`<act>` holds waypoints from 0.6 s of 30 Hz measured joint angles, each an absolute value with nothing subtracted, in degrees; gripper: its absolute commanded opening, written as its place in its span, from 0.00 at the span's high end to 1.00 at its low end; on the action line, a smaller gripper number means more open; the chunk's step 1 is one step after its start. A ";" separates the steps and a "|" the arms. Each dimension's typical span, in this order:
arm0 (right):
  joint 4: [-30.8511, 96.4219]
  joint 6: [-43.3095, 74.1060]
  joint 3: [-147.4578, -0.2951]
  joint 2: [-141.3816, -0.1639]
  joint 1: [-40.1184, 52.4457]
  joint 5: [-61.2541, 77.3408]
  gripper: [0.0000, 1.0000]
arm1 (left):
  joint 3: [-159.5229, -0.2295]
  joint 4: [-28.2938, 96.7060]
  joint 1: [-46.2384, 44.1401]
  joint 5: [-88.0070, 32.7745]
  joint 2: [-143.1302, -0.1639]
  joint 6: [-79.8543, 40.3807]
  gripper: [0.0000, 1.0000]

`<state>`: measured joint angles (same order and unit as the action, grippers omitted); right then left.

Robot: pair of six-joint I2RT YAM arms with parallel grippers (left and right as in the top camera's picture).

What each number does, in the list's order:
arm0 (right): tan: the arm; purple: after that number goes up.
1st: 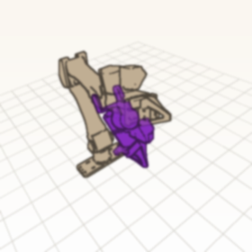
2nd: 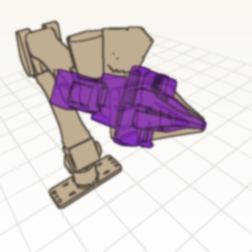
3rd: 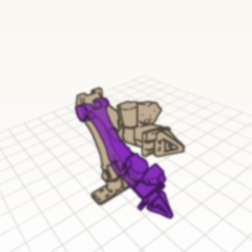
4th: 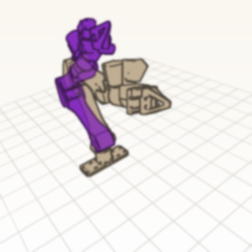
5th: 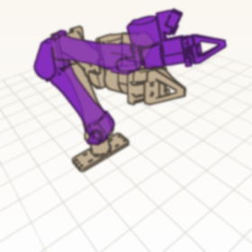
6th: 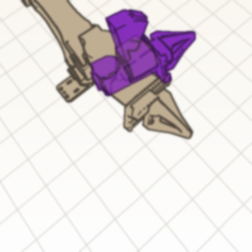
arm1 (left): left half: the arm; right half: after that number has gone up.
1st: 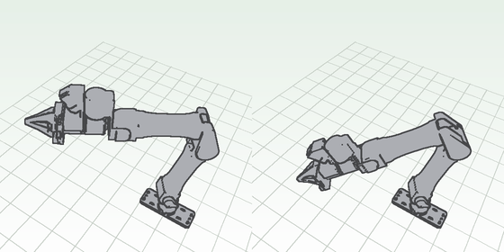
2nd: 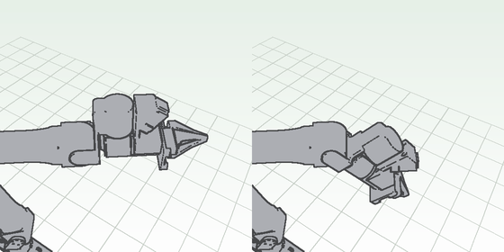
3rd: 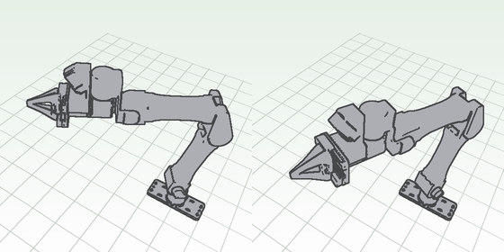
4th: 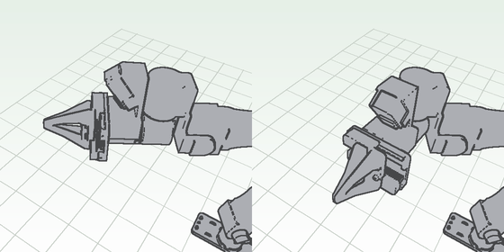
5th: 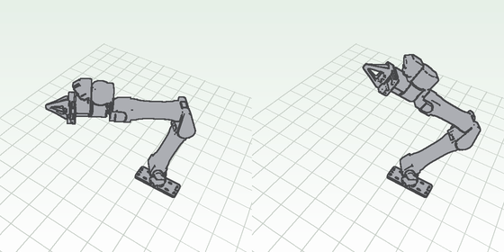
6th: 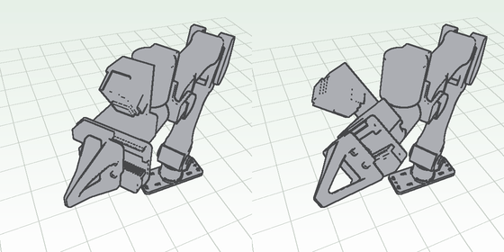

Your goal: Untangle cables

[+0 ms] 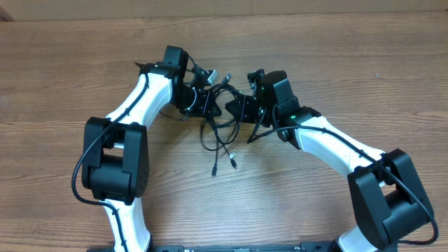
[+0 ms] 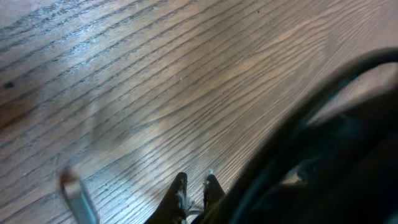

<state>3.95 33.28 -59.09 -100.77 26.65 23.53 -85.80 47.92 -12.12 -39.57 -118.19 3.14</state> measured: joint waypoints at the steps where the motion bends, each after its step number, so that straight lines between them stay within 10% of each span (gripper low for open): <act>1: 3.95 33.23 -59.09 -100.77 26.65 23.49 0.96 | -85.80 47.88 -12.14 -39.53 -118.19 3.22 0.83; 5: 4.12 33.19 -59.09 -100.77 26.63 22.94 0.96 | -85.80 47.68 -12.12 -39.59 -118.19 3.79 0.41; 18: 11.35 26.44 -59.09 -100.77 26.65 19.09 0.96 | -87.18 51.81 -10.87 -39.62 -118.19 4.67 0.45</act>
